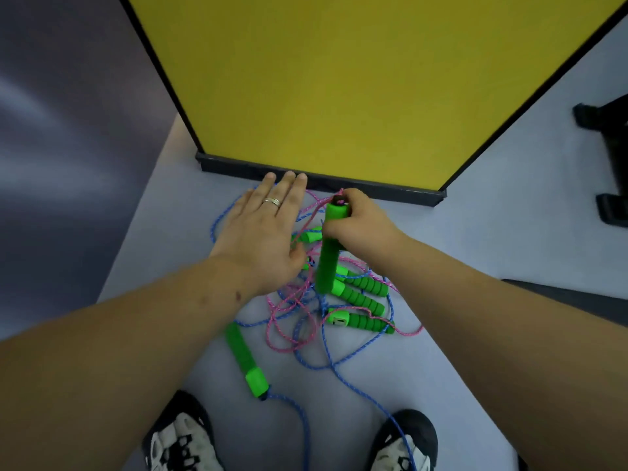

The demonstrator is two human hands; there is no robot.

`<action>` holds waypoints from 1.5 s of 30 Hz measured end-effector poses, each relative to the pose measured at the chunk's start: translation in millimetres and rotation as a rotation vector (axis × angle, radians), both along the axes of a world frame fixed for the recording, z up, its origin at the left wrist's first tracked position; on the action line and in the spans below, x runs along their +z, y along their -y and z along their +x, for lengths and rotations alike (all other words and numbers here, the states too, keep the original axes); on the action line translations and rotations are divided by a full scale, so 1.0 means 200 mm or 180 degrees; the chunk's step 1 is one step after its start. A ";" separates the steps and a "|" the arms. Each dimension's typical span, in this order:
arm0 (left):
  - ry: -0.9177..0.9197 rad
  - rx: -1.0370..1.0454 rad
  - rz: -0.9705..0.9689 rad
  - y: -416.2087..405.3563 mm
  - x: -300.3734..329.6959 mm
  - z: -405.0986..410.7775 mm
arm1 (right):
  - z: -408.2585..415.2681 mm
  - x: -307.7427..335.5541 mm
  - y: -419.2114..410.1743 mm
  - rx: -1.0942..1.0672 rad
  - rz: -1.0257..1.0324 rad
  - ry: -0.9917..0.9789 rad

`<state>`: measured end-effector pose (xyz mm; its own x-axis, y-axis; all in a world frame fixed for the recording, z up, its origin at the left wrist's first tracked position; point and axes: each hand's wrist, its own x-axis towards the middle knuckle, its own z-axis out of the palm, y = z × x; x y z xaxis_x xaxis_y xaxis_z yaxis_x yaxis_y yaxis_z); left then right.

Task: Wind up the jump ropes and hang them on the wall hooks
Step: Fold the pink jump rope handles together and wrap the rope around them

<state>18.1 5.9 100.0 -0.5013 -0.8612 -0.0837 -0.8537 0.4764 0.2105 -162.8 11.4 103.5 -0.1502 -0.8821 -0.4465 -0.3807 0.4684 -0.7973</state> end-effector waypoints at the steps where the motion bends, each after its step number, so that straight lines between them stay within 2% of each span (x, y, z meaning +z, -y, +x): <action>1: -0.0121 -0.0031 0.0096 -0.02 0.06 0.01 | 0.03 0.08 -0.04 -0.0032 0.0054 0.0504; 3: -0.0411 -0.0048 0.0347 -0.05 0.18 0.01 | 0.07 0.22 -0.11 0.0024 0.0084 0.1261; 8: -0.1201 0.0106 0.0951 -0.19 0.45 0.02 | 0.12 0.52 -0.30 0.0102 -0.0101 0.1908; 11: -0.1131 0.0181 0.1051 -0.25 0.55 0.02 | 0.12 0.64 -0.40 -0.0113 -0.0102 0.2197; 17: -0.1345 0.0244 0.1170 -0.34 0.73 0.02 | 0.13 0.84 -0.54 -0.0575 -0.0411 0.1675; 21: -0.1446 0.0242 0.1192 -0.35 0.81 0.01 | 0.13 0.90 -0.57 -0.0820 -0.0275 0.2215; 23: -0.1425 0.0262 0.1313 -0.35 0.84 0.00 | 0.13 0.88 -0.58 -0.0694 -0.0209 0.2095; 25: -0.1471 0.0268 0.1583 -0.35 0.84 0.00 | 0.14 0.84 -0.58 -0.0452 -0.0287 0.1699; 28: -0.1792 0.0240 0.2342 -0.33 0.86 -0.01 | 0.12 0.79 -0.58 -0.0154 -0.0372 0.1310; 31: -0.2400 0.0460 0.3147 -0.32 0.87 -0.02 | 0.08 0.77 -0.57 -0.0145 -0.0433 0.1463; 34: -0.2707 0.0538 0.3740 -0.31 0.85 0.00 | 0.07 0.75 -0.57 0.0086 -0.0462 0.1757; 40: -0.2865 0.0614 0.3834 -0.29 0.83 0.00 | 0.07 0.77 -0.53 0.0554 -0.0407 0.1789; 42: -0.2959 0.0726 0.3745 -0.29 0.83 -0.01 | 0.07 0.76 -0.51 0.0243 -0.0332 0.1744; 45: -0.2911 0.0989 0.3632 -0.29 0.80 -0.01 | 0.03 0.77 -0.48 -0.0651 -0.0279 0.1674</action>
